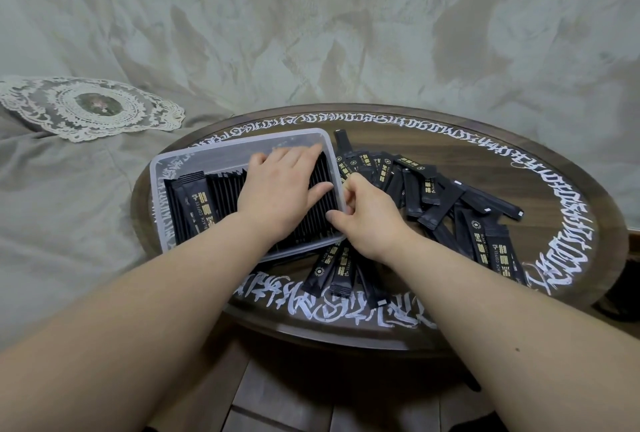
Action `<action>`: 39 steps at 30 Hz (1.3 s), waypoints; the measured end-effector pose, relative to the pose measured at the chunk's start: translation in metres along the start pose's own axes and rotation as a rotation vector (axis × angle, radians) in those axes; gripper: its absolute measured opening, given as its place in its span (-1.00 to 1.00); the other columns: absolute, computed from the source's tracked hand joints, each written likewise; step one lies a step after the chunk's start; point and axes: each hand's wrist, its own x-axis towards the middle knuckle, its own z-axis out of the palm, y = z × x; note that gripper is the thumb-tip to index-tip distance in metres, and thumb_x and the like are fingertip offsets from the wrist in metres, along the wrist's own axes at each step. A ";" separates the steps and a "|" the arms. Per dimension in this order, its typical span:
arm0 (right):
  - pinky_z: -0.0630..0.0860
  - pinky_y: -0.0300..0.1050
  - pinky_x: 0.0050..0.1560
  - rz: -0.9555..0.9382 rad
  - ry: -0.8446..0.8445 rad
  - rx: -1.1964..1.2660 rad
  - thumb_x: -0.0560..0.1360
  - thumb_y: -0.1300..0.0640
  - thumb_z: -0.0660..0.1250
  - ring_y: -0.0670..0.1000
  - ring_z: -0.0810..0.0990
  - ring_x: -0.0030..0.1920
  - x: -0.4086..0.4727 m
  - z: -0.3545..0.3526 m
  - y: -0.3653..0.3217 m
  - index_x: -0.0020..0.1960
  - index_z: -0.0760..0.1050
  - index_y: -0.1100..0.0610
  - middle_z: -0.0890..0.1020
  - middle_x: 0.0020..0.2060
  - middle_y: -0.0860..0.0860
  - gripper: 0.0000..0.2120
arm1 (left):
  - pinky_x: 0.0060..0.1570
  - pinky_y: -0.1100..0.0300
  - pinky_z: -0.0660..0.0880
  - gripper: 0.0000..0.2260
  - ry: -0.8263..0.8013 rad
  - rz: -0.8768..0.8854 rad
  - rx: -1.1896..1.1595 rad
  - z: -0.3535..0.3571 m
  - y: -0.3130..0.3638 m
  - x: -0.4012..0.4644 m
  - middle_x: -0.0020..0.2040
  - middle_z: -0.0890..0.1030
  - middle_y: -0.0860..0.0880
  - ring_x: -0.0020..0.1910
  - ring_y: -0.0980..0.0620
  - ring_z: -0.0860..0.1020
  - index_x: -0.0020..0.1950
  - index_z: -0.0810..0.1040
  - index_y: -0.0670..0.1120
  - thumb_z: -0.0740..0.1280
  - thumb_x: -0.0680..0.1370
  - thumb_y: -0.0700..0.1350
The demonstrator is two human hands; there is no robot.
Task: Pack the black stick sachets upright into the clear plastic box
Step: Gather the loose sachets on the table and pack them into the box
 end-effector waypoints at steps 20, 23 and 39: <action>0.39 -0.08 -0.16 0.017 0.034 0.008 0.42 0.04 0.46 0.07 0.51 -0.18 0.001 0.002 -0.004 -0.15 0.31 0.12 0.55 -0.25 0.04 -0.68 | 0.36 -0.31 0.16 -0.34 -0.090 0.126 0.196 -0.002 -0.024 -0.033 0.54 0.22 -0.10 0.51 -0.12 0.20 0.51 0.23 -0.18 -0.04 0.56 0.23; 0.38 -0.08 -0.18 0.009 0.032 -0.006 0.42 0.04 0.45 0.06 0.50 -0.19 0.000 0.001 -0.005 -0.15 0.31 0.12 0.52 -0.28 0.02 -0.68 | 0.39 -0.30 0.10 -0.35 -0.088 0.152 0.196 -0.001 -0.024 -0.033 0.55 0.17 -0.08 0.53 -0.10 0.13 0.53 0.19 -0.15 -0.05 0.57 0.23; 0.31 -0.08 -0.25 0.018 0.067 -0.035 0.51 0.04 0.33 0.02 0.45 -0.27 0.003 0.004 -0.002 -0.16 0.30 0.11 0.48 -0.34 -0.03 -0.77 | 0.39 -0.32 0.02 -0.42 -0.081 0.256 0.224 0.005 -0.020 -0.026 0.54 0.23 -0.05 0.52 -0.13 0.16 0.52 0.25 -0.04 -0.03 0.58 0.22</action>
